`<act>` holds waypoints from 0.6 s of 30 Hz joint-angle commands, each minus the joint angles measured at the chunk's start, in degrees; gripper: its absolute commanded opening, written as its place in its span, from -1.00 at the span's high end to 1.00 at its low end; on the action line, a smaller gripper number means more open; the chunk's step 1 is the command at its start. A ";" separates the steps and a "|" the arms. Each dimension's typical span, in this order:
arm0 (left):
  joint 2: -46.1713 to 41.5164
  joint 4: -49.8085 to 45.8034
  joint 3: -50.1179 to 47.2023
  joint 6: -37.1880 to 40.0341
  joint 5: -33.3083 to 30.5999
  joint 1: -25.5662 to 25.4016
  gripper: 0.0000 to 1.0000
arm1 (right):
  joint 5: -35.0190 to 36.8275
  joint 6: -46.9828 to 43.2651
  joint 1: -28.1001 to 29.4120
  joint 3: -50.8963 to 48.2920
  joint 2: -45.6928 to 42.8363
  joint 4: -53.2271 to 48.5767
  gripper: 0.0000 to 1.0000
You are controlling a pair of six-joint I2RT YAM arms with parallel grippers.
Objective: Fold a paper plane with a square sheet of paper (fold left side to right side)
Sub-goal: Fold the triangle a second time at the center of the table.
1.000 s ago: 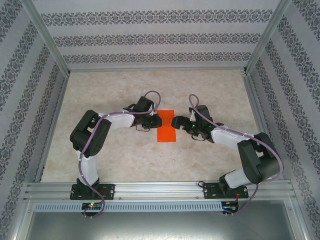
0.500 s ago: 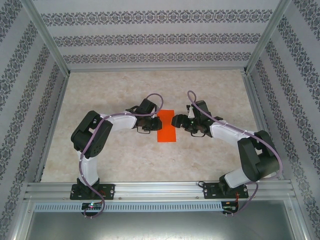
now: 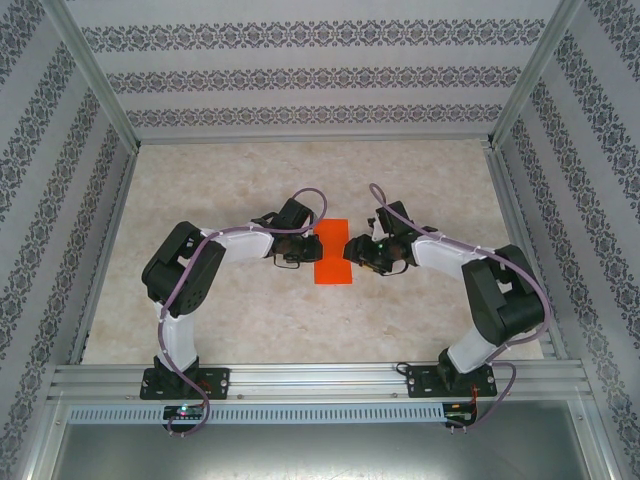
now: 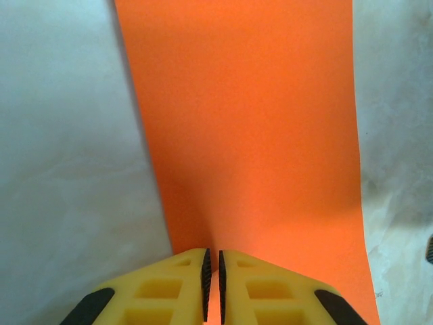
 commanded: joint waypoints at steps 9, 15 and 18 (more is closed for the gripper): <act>-0.46 -2.71 -1.03 1.16 -1.31 -1.09 0.68 | -4.07 3.44 1.02 0.26 4.07 -0.77 0.04; -0.38 -2.71 -0.93 1.20 -1.32 -1.17 0.68 | -3.52 3.21 1.64 0.55 4.21 -1.54 0.07; -0.35 -2.64 -0.85 1.24 -1.31 -1.26 0.68 | -3.19 3.04 1.94 0.87 4.43 -1.95 0.08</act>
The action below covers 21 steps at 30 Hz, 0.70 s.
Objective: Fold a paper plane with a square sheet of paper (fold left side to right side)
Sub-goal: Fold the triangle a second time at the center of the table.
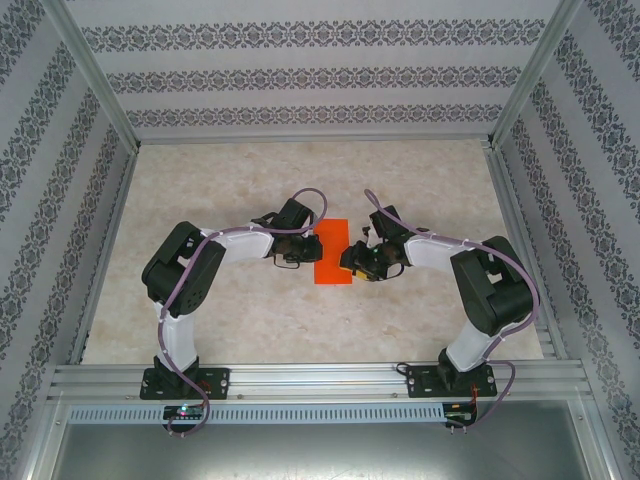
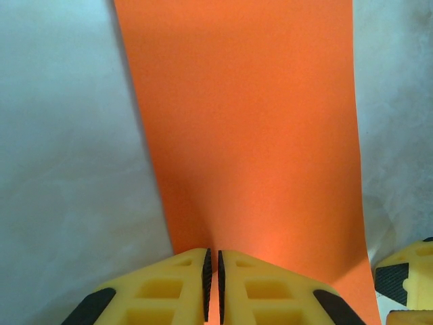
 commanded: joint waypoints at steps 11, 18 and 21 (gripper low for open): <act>-0.30 -2.87 -0.67 1.21 -1.24 -1.28 0.68 | -0.67 0.03 1.30 1.50 1.90 -1.56 0.08; -0.19 -2.24 -0.59 1.20 -0.24 -1.30 0.68 | -2.69 1.60 1.32 1.97 1.03 0.87 0.13; -0.12 -2.09 -0.57 0.93 0.07 -1.30 0.69 | -2.70 1.54 1.17 2.23 1.12 0.55 0.13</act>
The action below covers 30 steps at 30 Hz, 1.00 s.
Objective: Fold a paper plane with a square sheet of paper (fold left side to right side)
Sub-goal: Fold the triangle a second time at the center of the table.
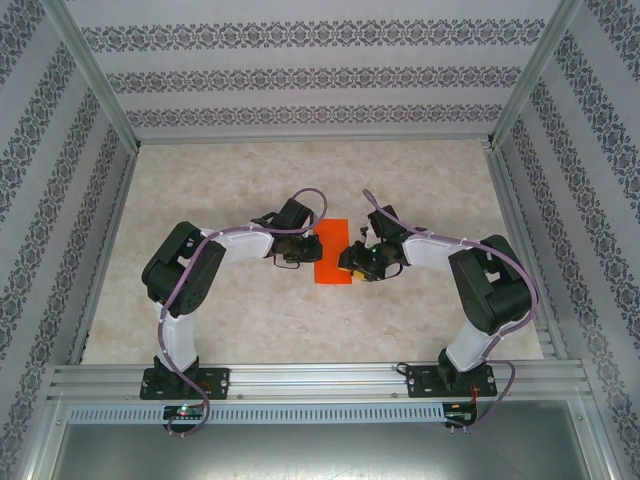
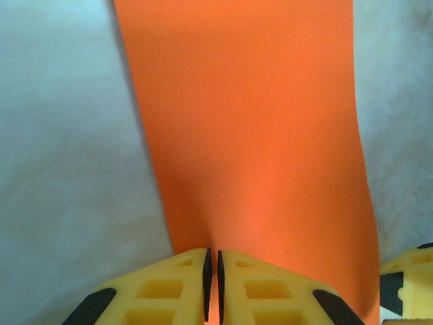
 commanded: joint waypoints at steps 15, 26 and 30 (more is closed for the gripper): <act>-7.17 -3.15 0.97 3.64 -0.67 -0.71 0.40 | -4.88 1.08 -1.80 2.53 3.18 6.01 0.01; -26.17 9.29 -14.86 11.09 -3.87 -0.19 -0.03 | -6.79 -0.96 -3.08 7.22 4.22 3.79 0.00; -33.25 13.15 -22.05 14.14 -3.98 -3.02 -0.16 | -6.66 -1.36 -3.66 10.06 4.85 1.51 0.00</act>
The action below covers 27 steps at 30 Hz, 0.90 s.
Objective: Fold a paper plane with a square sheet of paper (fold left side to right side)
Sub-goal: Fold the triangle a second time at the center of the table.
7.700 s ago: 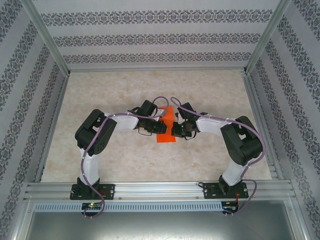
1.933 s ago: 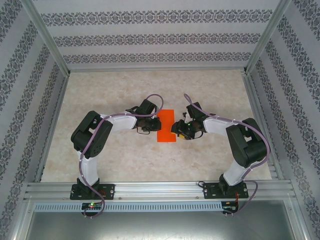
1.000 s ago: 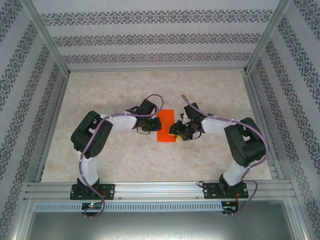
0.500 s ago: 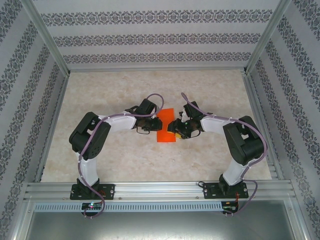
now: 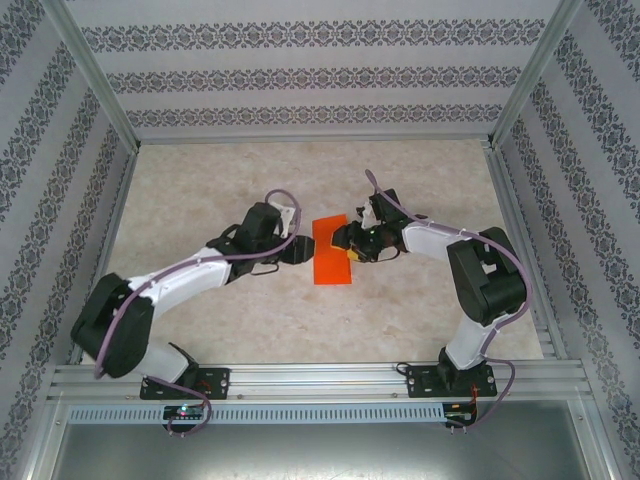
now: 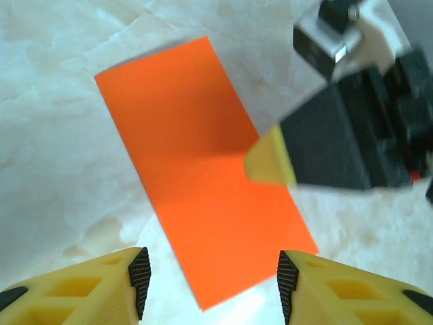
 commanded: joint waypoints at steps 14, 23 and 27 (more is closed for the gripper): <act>3.79 -1.39 2.93 10.61 -20.28 -22.87 -0.45 | -2.45 -1.88 -1.41 8.46 5.00 -5.08 0.02; 20.22 -11.04 16.90 9.25 -34.06 -28.22 -0.60 | -2.82 -1.97 -1.50 8.37 5.44 -4.91 0.02; 26.36 -16.83 23.00 9.05 -40.41 -29.66 -0.65 | -2.56 -2.06 -1.61 8.28 5.44 -4.98 0.02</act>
